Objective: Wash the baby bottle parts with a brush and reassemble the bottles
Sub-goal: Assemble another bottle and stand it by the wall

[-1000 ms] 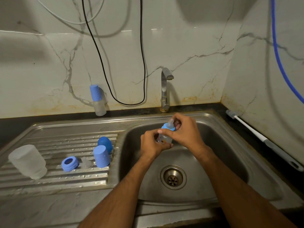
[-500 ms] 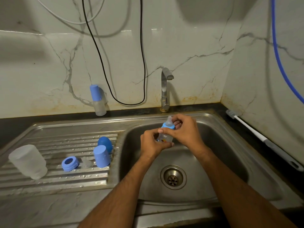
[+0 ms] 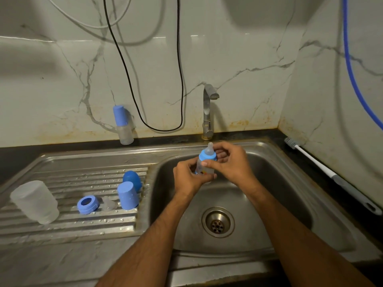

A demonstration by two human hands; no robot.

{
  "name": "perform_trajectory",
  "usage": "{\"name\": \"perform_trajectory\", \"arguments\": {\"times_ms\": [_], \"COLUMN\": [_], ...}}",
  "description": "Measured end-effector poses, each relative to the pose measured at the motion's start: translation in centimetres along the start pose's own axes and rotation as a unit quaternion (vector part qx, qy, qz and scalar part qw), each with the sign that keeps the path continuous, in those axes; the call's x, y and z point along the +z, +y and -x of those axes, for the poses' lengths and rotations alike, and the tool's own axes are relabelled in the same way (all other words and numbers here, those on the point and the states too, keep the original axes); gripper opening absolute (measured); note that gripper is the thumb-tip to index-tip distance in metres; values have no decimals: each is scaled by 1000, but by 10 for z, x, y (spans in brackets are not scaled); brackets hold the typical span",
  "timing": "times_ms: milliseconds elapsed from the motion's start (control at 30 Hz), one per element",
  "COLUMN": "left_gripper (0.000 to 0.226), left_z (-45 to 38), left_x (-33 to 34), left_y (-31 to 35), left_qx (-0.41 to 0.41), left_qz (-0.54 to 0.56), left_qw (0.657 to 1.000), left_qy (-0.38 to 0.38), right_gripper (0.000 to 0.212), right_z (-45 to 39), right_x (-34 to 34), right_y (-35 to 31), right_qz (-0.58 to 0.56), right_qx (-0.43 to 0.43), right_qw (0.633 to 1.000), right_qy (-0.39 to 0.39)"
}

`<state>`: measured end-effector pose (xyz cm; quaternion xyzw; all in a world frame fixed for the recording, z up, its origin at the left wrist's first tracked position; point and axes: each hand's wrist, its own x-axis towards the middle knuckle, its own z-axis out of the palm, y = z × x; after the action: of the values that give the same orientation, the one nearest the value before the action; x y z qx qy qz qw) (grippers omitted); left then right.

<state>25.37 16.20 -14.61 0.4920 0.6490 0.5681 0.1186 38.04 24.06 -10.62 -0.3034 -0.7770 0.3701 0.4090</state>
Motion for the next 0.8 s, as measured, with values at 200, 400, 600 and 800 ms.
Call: {"name": "perform_trajectory", "arguments": {"times_ms": [200,400,600,800], "left_gripper": [47,47,48,48], "left_z": [-1,-2,-2,-2], "left_x": [1,1,0,1], "left_y": [1,-3,-4,-3], "left_qx": [-8,-11,-5,-16], "left_qz": [7,10,13,12], "left_qw": [1000,1000,1000,1000], "left_qy": [-10,-13,-9,-11], "right_gripper": [61,59,67,53], "right_z": [-3,-4,-3,-6], "right_x": [-3,-4,1,-5], "right_y": [-1,-2,-1,1], "right_qz": [16,-24,27,-38], "right_qx": [15,3,-9,0], "right_qw": [1000,999,1000,999], "right_qy": [15,-30,10,-16]}}
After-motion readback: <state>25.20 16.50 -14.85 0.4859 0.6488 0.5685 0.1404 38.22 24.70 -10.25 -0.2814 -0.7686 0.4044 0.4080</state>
